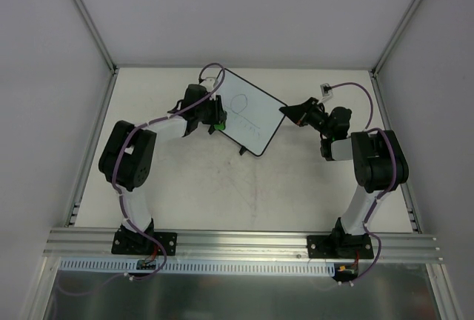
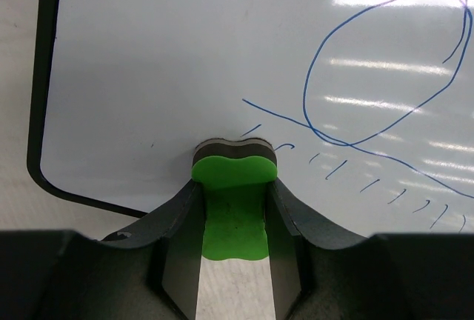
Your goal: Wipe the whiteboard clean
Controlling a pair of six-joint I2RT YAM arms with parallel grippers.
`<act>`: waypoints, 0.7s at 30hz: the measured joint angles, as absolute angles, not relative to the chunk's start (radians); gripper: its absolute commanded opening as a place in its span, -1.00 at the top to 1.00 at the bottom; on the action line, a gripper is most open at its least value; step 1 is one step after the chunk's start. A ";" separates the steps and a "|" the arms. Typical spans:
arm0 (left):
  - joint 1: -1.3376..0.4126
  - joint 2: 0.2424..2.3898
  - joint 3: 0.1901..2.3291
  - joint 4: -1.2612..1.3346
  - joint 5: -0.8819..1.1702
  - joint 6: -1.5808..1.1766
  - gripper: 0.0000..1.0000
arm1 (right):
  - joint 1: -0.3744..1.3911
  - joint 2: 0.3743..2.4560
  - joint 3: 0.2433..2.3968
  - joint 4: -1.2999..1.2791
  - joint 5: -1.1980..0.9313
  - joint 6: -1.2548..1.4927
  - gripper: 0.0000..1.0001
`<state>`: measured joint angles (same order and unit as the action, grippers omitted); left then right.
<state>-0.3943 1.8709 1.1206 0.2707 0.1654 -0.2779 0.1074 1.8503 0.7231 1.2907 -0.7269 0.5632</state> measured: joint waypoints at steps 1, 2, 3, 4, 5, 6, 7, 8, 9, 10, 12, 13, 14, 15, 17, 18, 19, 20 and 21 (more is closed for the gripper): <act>-0.394 1.877 1.139 0.251 0.165 -0.277 1.00 | 0.107 1.850 0.723 1.291 -0.727 0.563 1.00; -0.394 1.888 1.165 0.225 0.166 -0.276 1.00 | 0.107 1.848 0.723 1.290 -0.726 0.564 0.99; -0.394 1.903 1.197 0.199 0.166 -0.273 1.00 | 0.107 1.847 0.722 1.290 -0.723 0.564 0.99; -0.394 1.915 1.225 0.181 0.167 -0.272 1.00 | 0.107 1.847 0.722 1.290 -0.720 0.564 0.99; -0.394 1.933 1.260 0.163 0.167 -0.271 1.00 | 0.107 1.846 0.722 1.290 -0.717 0.564 0.99; -0.394 1.946 1.288 0.147 0.168 -0.270 1.00 | 0.107 1.846 0.722 1.290 -0.714 0.564 0.99; -0.394 1.958 1.317 0.131 0.170 -0.269 1.00 | 0.107 1.846 0.722 1.290 -0.712 0.564 1.00; -0.394 1.967 1.341 0.118 0.171 -0.268 1.00 | 0.107 1.845 0.722 1.290 -0.712 0.564 0.99; -0.394 1.974 1.362 0.110 0.172 -0.267 1.00 | 0.107 1.845 0.722 1.290 -0.712 0.564 0.99; -0.395 1.983 1.388 0.099 0.173 -0.265 1.00 | 0.107 1.845 0.721 1.290 -0.712 0.564 0.99; -0.398 1.995 1.429 0.088 0.173 -0.258 1.00 | 0.107 1.845 0.721 1.290 -0.712 0.563 0.99; -0.400 1.997 1.443 0.084 0.173 -0.253 1.00 | 0.107 1.845 0.721 1.290 -0.713 0.561 0.99; -0.402 1.998 1.452 0.081 0.174 -0.250 1.00 | 0.107 1.845 0.720 1.291 -0.714 0.559 0.99; -0.405 1.999 1.463 0.076 0.173 -0.247 1.00 | 0.107 1.844 0.721 1.291 -0.716 0.557 0.99; -0.408 2.004 1.483 0.067 0.174 -0.243 1.00 | 0.108 1.841 0.720 1.291 -0.720 0.555 0.99; -0.413 2.006 1.491 0.064 0.173 -0.242 1.00 | 0.108 1.841 0.720 1.291 -0.720 0.554 0.99; -0.413 2.008 1.498 0.060 0.173 -0.240 1.00 | 0.109 1.841 0.720 1.291 -0.720 0.553 0.99; -0.413 2.009 1.502 0.059 0.173 -0.239 1.00 | 0.109 1.841 0.720 1.291 -0.720 0.552 0.99; -0.413 2.010 1.506 0.058 0.173 -0.238 1.00 | 0.109 1.841 0.719 1.291 -0.720 0.552 0.99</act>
<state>-0.4126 2.0098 1.5059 0.0582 0.1730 -0.2379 0.1085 1.8408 0.7193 1.2911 -0.7204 0.5518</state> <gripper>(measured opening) 0.335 0.074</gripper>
